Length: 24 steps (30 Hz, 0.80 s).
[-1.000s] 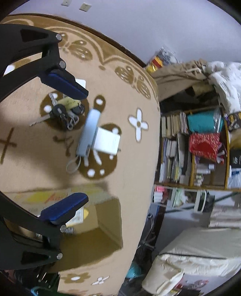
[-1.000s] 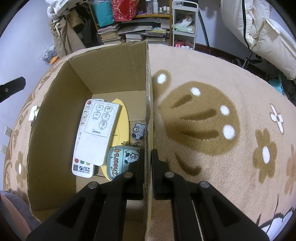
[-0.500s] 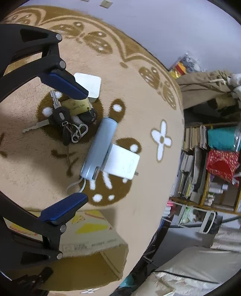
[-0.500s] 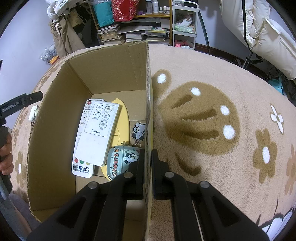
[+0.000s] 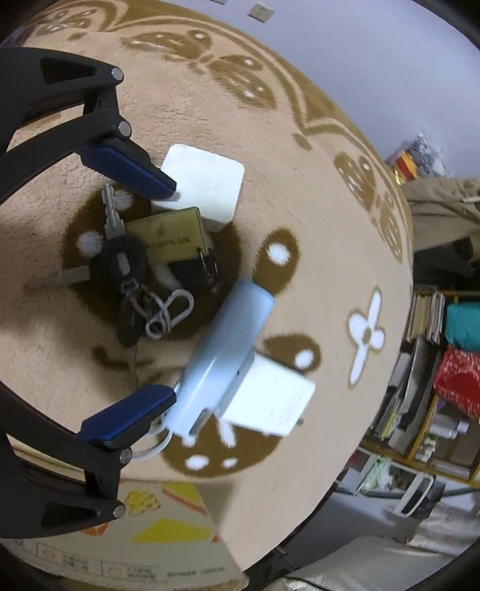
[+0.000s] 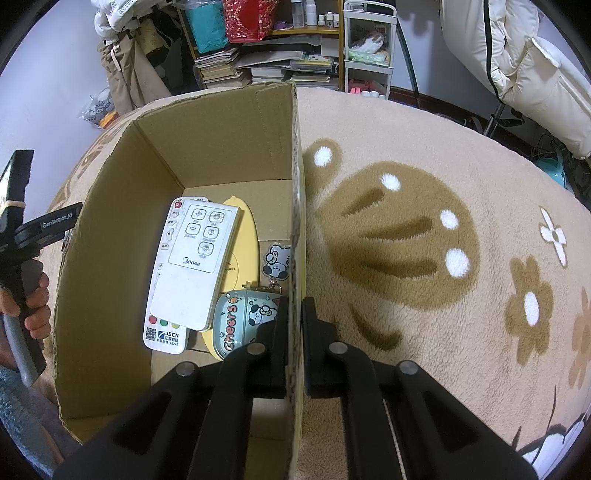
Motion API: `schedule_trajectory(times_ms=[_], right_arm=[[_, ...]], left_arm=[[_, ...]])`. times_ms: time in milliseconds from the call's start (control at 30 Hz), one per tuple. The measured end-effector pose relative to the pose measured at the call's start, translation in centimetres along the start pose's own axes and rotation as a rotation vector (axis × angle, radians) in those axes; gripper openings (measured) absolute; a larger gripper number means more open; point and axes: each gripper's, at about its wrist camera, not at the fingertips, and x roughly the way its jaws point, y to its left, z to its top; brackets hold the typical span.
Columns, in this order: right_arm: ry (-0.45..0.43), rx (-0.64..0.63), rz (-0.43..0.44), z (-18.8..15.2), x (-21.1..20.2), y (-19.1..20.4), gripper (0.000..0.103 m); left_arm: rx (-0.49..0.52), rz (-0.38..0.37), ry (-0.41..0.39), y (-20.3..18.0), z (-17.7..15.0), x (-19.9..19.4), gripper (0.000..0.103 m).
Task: Organize rigid objects
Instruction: 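Return the left gripper to the keys and grasp the key ring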
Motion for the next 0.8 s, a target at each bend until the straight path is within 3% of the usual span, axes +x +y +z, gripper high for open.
schedule_trajectory(times_ms=[167,433,567,667,700,800], right_arm=[[0.000,0.000,0.000,0.0,0.0,0.0,0.007],[0.000,-0.001,0.000,0.0,0.0,0.0,0.007],[0.000,0.000,0.000,0.0,0.0,-0.1,0.007],[0.000,0.000,0.001,0.0,0.0,-0.1,0.007],[0.000,0.000,0.000,0.0,0.0,0.0,0.007],[0.000,0.000,0.000,0.0,0.0,-0.1,0.007]], left_arm=[[0.039,0.039,-0.009,-0.4,0.0,0.3,0.099],[0.129,0.126,0.046,-2.1,-0.7,0.7,0.095],[0.129,0.138,0.056,-2.2,-0.8,0.5,0.087],[0.143,0.160,0.053,-2.4,-0.9,0.2,0.067],[0.143,0.139,0.060,-2.4,-0.9,0.2,0.058],[0.105,0.075,0.084,-2.0,-0.8,0.4,0.053]])
